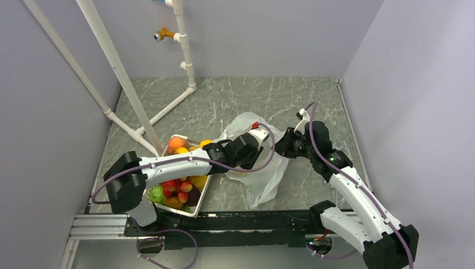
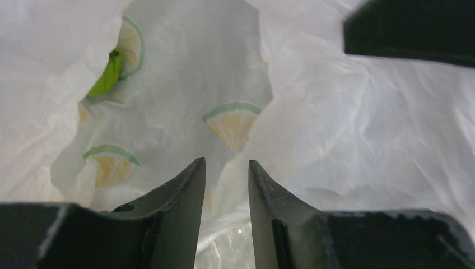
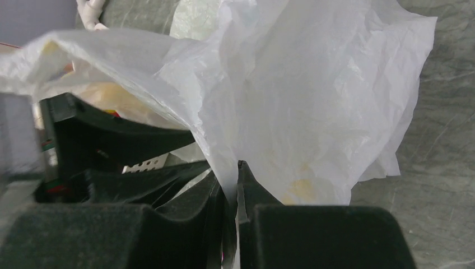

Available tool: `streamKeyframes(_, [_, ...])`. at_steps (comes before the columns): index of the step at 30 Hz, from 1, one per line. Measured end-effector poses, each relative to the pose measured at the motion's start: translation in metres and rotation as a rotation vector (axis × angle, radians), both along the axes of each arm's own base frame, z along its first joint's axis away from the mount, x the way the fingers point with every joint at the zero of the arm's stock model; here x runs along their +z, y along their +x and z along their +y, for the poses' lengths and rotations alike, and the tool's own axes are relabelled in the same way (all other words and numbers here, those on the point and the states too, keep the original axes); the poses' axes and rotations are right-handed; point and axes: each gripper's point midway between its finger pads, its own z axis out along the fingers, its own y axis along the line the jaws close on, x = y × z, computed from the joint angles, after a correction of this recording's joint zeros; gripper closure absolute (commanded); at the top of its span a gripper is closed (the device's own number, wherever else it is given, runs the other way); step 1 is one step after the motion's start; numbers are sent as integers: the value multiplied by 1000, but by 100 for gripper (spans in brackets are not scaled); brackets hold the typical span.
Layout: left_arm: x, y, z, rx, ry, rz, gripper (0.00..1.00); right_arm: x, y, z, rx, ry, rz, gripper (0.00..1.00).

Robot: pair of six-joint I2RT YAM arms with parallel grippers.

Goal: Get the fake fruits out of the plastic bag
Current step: Adjust the plastic bag at the center of the board.

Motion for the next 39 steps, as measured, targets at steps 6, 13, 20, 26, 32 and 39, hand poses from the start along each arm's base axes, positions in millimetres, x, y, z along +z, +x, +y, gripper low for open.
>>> streamKeyframes(6, [-11, 37, -1, 121, -22, -58, 60, 6, -2, 1, 0, 19, -10, 89])
streamKeyframes(13, [-39, 89, 14, 269, 21, -78, 52, 7, -5, 3, 11, 33, -2, 89])
streamKeyframes(20, [-47, 116, 18, 327, 53, -102, 40, 6, -4, 3, 10, 32, -1, 90])
streamKeyframes(26, [-38, 141, 25, 376, 78, -167, 31, 6, -4, 3, 11, 31, 1, 90])
streamKeyframes(32, [-40, 161, 34, 418, 99, -190, 24, 6, -4, 3, 11, 30, 1, 92])
streamKeyframes(39, [-66, 179, 38, 433, 137, -194, 24, 0, -4, 3, 15, 20, 14, 86])
